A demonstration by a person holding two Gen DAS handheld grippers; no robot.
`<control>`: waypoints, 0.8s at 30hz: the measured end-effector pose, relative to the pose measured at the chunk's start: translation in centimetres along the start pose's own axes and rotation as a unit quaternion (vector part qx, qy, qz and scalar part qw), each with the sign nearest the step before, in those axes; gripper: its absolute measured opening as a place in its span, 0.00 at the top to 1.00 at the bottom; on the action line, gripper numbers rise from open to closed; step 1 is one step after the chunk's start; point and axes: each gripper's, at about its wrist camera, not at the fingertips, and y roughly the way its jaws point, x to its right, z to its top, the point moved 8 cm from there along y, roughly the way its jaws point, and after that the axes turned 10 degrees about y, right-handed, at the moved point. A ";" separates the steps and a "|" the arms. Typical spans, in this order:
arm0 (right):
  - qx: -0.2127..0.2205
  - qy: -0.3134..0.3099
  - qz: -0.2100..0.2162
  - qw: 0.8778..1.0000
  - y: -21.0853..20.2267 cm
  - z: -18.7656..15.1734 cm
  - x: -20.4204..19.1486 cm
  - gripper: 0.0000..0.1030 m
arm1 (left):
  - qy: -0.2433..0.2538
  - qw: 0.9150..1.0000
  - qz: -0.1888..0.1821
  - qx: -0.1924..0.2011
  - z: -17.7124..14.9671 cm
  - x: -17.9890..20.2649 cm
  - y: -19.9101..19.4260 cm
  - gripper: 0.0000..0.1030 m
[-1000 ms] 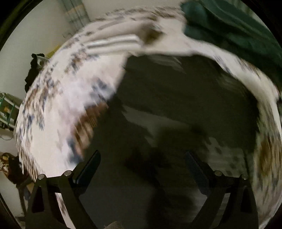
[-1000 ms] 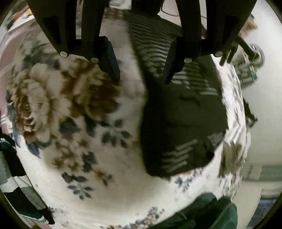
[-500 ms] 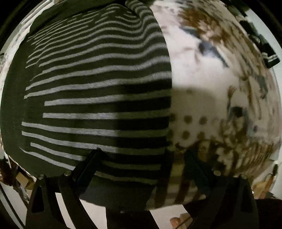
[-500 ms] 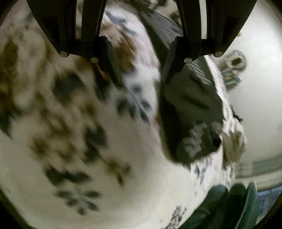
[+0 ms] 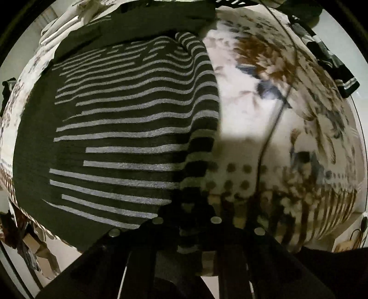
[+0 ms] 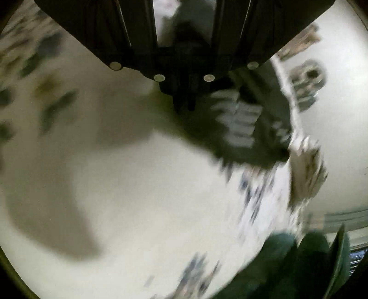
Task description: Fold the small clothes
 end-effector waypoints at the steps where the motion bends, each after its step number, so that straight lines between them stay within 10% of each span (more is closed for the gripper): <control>1: 0.006 0.011 -0.002 1.000 -0.3 0.8 0.7 0.96 | 0.001 1.000 0.000 0.001 0.1 -0.1 -0.1 0.93; 13: -0.023 -0.028 -0.025 0.999 -2.2 -0.8 -3.3 0.96 | -0.069 0.997 -0.036 0.032 -0.5 -3.3 -6.0 0.94; 24: -0.014 -0.148 -0.053 0.987 -3.3 -6.4 -25.3 0.96 | -0.254 0.959 -0.069 0.103 -1.5 -22.1 -13.1 0.94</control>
